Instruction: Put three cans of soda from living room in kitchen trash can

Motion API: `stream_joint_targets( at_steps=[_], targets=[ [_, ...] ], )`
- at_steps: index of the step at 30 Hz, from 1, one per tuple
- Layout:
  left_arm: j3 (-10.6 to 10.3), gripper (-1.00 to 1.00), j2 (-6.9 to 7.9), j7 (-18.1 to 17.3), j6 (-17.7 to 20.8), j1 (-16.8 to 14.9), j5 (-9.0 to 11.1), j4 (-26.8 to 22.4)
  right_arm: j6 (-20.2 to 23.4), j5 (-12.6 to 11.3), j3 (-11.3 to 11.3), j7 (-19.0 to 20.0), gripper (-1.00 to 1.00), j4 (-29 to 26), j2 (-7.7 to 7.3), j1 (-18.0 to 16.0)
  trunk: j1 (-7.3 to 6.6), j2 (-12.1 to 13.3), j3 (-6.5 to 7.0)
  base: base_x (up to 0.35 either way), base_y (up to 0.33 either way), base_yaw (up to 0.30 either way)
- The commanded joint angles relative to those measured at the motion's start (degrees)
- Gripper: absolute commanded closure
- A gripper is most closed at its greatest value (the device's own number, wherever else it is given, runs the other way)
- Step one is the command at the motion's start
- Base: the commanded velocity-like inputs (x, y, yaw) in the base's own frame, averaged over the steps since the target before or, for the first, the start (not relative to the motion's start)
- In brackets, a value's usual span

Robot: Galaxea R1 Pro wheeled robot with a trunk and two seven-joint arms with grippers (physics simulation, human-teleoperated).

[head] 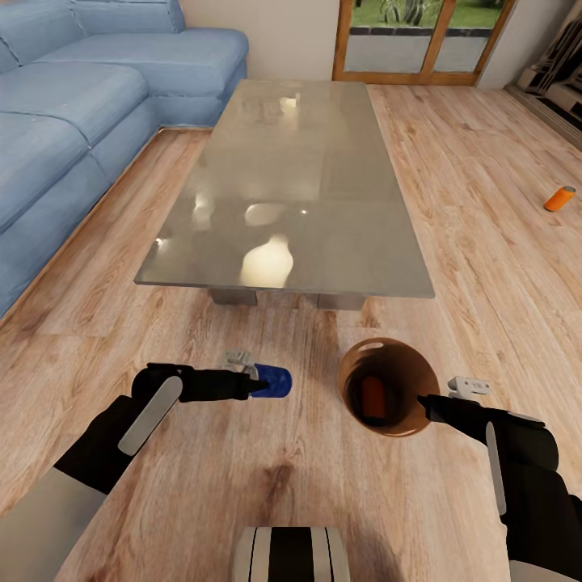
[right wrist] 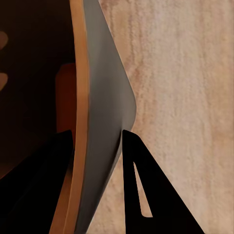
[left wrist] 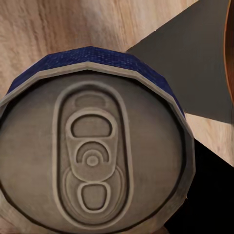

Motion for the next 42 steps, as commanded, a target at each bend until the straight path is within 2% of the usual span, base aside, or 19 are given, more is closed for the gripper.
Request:
stream_joint_targets(
  at_steps=[1,6,7,8,13,18,20,22,26,30,32,35,39,42],
  targets=[
    [0.02,1.00,-0.02,-0.04,0.37,0.00,-0.02,-0.03,0.23,-1.13,0.04,0.09,1.00,-0.02,0.00,-0.01,-0.01,0.00,0.00,0.000,0.000,0.000],
    [0.04,1.00,-0.29,-0.16,1.75,0.00,-0.01,-0.41,0.23,-1.10,0.15,0.09,1.00,-0.02,-0.01,-0.01,-0.01,0.00,0.00,0.000,0.000,0.000],
    [-0.01,1.00,-0.62,-0.49,2.08,0.17,0.32,-0.75,-0.01,0.31,0.45,0.09,1.00,-0.07,-0.19,-0.01,0.00,-0.01,0.00,0.000,0.000,0.000],
    [0.07,1.00,-0.74,-0.83,2.45,0.08,0.57,-1.07,-0.01,0.31,0.59,0.10,1.00,-0.05,-0.19,-0.01,0.00,-0.01,0.00,0.000,0.000,0.000],
    [0.95,1.00,0.01,-2.44,4.07,-0.04,-0.07,-2.69,-0.01,4.13,0.71,0.15,1.00,-0.06,-0.21,-0.01,0.00,-0.01,0.00,0.000,0.000,0.000],
    [1.77,1.00,-1.63,-4.07,5.26,-0.01,3.02,-4.34,-0.02,7.95,2.18,0.18,1.00,-0.08,-0.37,-0.01,0.00,-0.01,0.00,0.000,0.000,0.000],
    [1.86,1.00,-2.29,-4.72,5.27,-0.01,3.25,-5.00,-0.02,8.94,2.78,0.18,1.00,-0.10,-0.42,-0.01,0.00,-0.01,0.00,0.000,0.000,0.000],
    [1.19,1.00,-2.94,-5.37,4.72,0.00,4.61,-5.66,-0.19,10.09,2.86,0.40,1.00,-0.11,-0.10,-0.01,0.01,-0.01,0.00,0.000,0.000,0.000],
    [1.41,1.00,-3.69,-6.01,4.28,0.00,4.72,-6.44,-0.14,10.84,3.03,0.27,1.00,-0.11,-0.05,-0.01,0.01,-0.01,0.00,0.000,0.000,0.000],
    [1.25,1.00,-5.00,-7.32,3.96,0.08,6.38,-7.07,-0.11,12.54,3.15,1.47,1.00,-0.11,0.01,-0.01,0.01,-0.01,0.00,0.000,0.000,0.000],
    [1.90,1.00,-5.64,-7.43,3.86,0.26,7.37,-7.73,-0.18,13.04,3.77,2.10,1.00,-0.64,-0.64,-0.13,0.01,-0.01,-0.01,0.000,0.000,0.000],
    [2.18,1.00,-5.62,-7.44,3.86,0.26,7.35,-8.47,-0.16,13.64,4.48,2.13,1.00,-1.60,-1.07,-0.12,0.01,-0.01,-0.01,0.000,0.000,0.000],
    [1.07,1.00,-4.93,-7.48,4.95,0.39,6.96,-7.15,0.59,15.72,5.67,3.25,1.00,-0.60,0.23,-0.03,0.01,-0.01,-0.01,0.000,0.000,0.000],
    [0.70,1.00,-4.85,-7.48,5.14,0.38,6.86,-6.17,1.45,16.22,6.58,4.20,1.00,-0.49,1.20,-0.03,0.01,-0.01,-0.01,0.000,0.000,0.000]
  ],
)
